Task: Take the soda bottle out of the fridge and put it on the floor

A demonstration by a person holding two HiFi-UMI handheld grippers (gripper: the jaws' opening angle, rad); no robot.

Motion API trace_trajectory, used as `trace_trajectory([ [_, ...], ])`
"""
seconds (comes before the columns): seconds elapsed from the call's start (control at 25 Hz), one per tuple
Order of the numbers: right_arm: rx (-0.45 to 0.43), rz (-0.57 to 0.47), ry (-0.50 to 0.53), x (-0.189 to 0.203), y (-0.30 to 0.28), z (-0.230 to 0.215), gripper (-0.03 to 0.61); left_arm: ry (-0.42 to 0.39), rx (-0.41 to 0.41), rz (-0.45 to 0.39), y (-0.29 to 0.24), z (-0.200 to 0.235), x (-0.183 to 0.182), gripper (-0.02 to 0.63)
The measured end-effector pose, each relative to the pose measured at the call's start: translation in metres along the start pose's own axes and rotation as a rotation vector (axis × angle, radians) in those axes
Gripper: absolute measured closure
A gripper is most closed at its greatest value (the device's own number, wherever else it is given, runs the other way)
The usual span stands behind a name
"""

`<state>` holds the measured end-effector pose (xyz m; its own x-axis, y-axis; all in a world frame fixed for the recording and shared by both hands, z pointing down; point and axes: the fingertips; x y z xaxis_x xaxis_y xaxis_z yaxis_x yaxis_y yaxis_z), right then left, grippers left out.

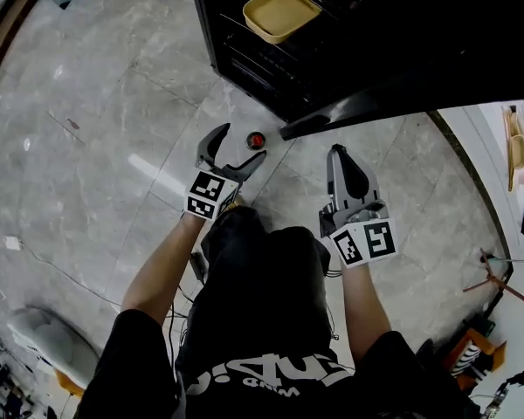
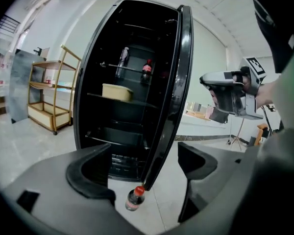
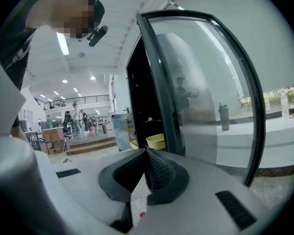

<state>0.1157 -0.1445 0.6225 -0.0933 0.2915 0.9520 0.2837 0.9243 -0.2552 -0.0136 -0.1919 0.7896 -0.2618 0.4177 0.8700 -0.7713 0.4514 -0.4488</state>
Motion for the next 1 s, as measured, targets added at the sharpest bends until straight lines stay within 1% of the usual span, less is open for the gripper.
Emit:
trace_trajectory([
  [0.12,-0.024,0.040,-0.012,-0.055,0.014,0.026,0.555,-0.007,0.016,0.010,0.040,-0.017,-0.054,0.199],
  [0.28,-0.040,0.081,-0.036,-0.121,0.037,0.055,0.555,-0.002,0.023,0.043,0.095,-0.036,-0.125,0.199],
  [0.48,-0.042,0.116,-0.052,-0.193,0.062,0.082,0.555,0.003,0.006,-0.012,0.155,-0.053,-0.220,0.199],
  [0.64,-0.036,0.121,-0.038,-0.243,0.077,0.093,0.555,0.011,0.025,-0.050,0.193,-0.073,-0.281,0.199],
  [0.8,-0.028,0.092,-0.031,-0.280,0.090,0.099,0.555,0.002,0.049,-0.081,0.215,-0.091,-0.322,0.199],
  [0.96,-0.036,0.087,-0.045,-0.294,0.100,0.102,0.555,-0.002,0.076,-0.072,0.225,-0.108,-0.343,0.202],
  [1.0,-0.043,0.089,-0.045,-0.296,0.100,0.102,0.555,0.003,0.077,-0.071,0.227,-0.111,-0.348,0.214],
])
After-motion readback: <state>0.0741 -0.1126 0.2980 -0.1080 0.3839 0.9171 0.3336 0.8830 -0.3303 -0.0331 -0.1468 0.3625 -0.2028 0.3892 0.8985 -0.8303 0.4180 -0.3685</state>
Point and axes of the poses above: the fingertips, and each gripper's own axes: y backward along the fingers, z to its left, x out of its underside, and after that the axes turned 5 degrees about z, right-handed
